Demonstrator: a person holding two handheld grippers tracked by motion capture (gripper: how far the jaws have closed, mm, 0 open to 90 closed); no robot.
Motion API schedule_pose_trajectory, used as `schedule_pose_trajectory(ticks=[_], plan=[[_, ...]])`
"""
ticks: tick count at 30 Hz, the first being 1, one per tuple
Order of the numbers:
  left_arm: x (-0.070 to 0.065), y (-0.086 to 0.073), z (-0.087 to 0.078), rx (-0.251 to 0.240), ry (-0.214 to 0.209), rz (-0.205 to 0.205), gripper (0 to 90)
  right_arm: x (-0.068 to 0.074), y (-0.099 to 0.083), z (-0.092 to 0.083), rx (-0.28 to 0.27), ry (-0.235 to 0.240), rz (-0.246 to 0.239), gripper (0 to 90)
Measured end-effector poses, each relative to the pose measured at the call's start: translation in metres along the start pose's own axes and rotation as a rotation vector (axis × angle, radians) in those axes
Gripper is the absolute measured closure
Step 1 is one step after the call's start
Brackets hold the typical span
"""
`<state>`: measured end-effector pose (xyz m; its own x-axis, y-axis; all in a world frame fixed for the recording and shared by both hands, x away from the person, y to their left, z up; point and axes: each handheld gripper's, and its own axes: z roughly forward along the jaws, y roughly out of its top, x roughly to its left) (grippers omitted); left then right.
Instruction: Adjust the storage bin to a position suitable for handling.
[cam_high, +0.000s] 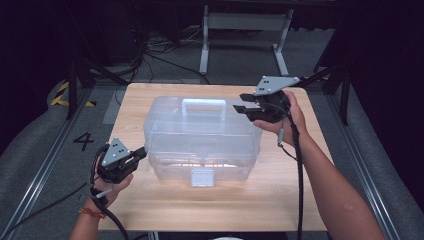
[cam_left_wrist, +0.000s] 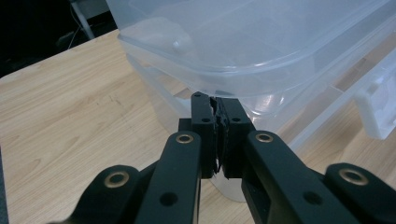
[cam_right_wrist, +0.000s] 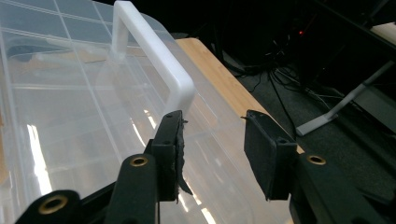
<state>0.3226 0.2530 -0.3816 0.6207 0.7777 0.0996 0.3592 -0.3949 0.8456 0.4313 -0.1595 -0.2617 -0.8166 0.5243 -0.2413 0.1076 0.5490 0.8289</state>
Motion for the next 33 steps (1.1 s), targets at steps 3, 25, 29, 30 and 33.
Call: schedule_pose_trajectory(ticks=[3,25,29,30,33], plan=[[0.001,0.001,0.000,-0.001,-0.001,-0.003,88.1,-0.005,-0.009,-0.015,-0.020,-0.027,0.008,54.8],[0.007,0.014,-0.002,-0.029,0.008,0.001,89.5,-0.015,-0.100,-0.054,-0.011,-0.104,0.096,46.3],[0.008,0.016,-0.002,-0.031,0.007,0.000,89.5,-0.008,-0.113,-0.049,0.000,-0.085,0.098,44.6],[0.008,0.017,-0.002,-0.033,0.006,-0.002,89.5,-0.006,-0.116,-0.048,0.007,-0.083,0.099,44.3],[0.009,0.019,-0.003,-0.035,0.008,0.002,89.5,-0.001,-0.125,-0.042,0.019,-0.064,0.101,43.3]])
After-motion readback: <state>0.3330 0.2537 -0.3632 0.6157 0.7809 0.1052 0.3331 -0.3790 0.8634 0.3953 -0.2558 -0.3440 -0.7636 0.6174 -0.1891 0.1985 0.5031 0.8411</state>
